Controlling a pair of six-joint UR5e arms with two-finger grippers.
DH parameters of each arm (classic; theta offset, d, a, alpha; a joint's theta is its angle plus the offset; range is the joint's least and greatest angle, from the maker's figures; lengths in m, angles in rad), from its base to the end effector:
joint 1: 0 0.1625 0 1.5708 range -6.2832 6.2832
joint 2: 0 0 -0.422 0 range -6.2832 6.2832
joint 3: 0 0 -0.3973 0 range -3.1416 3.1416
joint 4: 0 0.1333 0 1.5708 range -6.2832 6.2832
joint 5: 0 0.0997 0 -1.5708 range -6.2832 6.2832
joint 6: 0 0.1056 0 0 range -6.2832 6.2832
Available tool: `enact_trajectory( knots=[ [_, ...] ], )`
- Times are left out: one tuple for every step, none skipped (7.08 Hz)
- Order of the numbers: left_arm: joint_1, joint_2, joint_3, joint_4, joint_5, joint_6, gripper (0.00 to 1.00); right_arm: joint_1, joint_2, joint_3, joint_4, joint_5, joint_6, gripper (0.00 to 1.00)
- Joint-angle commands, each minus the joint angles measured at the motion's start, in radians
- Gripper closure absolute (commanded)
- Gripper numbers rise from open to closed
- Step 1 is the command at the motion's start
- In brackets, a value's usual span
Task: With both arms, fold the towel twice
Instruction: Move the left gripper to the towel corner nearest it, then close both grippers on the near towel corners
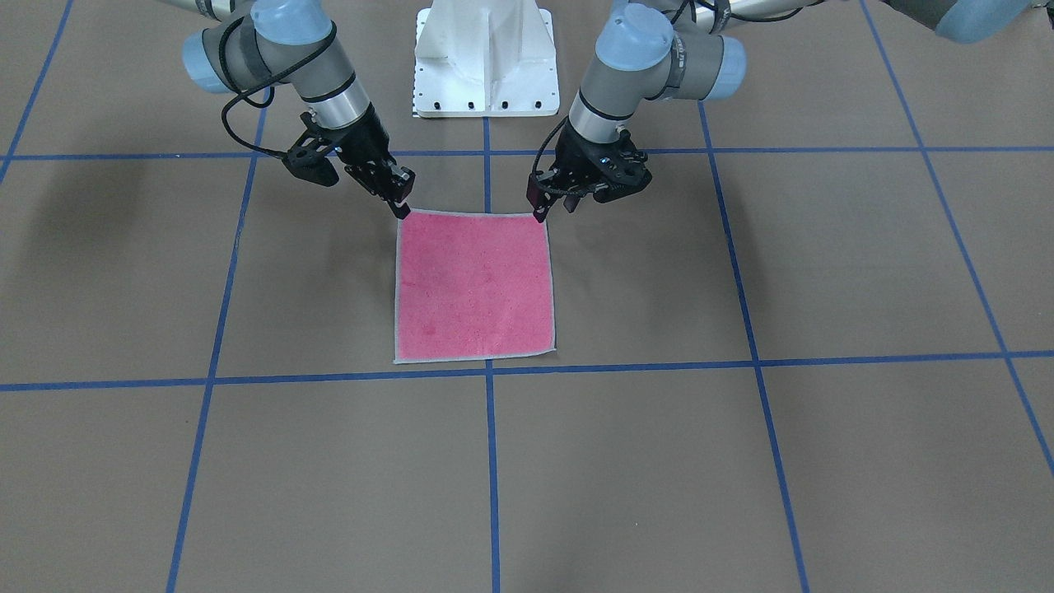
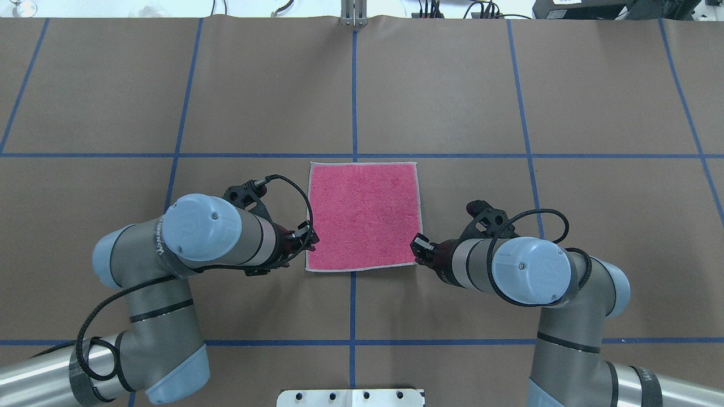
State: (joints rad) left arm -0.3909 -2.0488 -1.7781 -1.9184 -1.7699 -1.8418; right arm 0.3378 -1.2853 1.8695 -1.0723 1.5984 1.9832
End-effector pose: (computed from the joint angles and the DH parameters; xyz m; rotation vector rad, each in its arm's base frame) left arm 0.5505 -0.3484 0.2532 -0.1204 1.0500 -0.4973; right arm -0.5137 -0.3186 0.3097 -0.0666 -1.1035 0.6592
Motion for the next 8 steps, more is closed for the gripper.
enact_trajectory(
  knots=[
    [0.032, -0.01, 0.015, -0.001, 0.017, -0.007, 0.41, 0.0, 0.0, -0.001, 0.0, 0.0, -0.001, 1.0],
    [0.033, -0.022, 0.025, -0.001, 0.017, -0.007, 0.43, 0.0, 0.0, -0.001, 0.0, 0.0, -0.001, 1.0],
    [0.033, -0.028, 0.041, -0.002, 0.017, -0.005, 0.43, 0.0, 0.0, -0.001, 0.0, 0.0, -0.001, 1.0],
    [0.033, -0.045, 0.055, -0.002, 0.017, -0.005, 0.43, -0.002, 0.0, -0.003, 0.0, 0.0, -0.001, 1.0],
    [0.033, -0.051, 0.069, -0.002, 0.017, -0.007, 0.44, -0.002, 0.0, -0.003, 0.0, 0.0, -0.001, 1.0],
    [0.033, -0.054, 0.072, -0.002, 0.017, -0.007, 0.52, -0.002, 0.0, -0.004, 0.0, 0.0, -0.001, 1.0],
    [0.033, -0.053, 0.071, -0.001, 0.017, -0.007, 0.56, -0.002, 0.001, -0.003, 0.0, 0.0, -0.001, 1.0],
    [0.033, -0.05, 0.071, -0.001, 0.018, -0.007, 0.57, -0.002, 0.001, -0.003, 0.0, 0.0, -0.001, 1.0]
  ],
)
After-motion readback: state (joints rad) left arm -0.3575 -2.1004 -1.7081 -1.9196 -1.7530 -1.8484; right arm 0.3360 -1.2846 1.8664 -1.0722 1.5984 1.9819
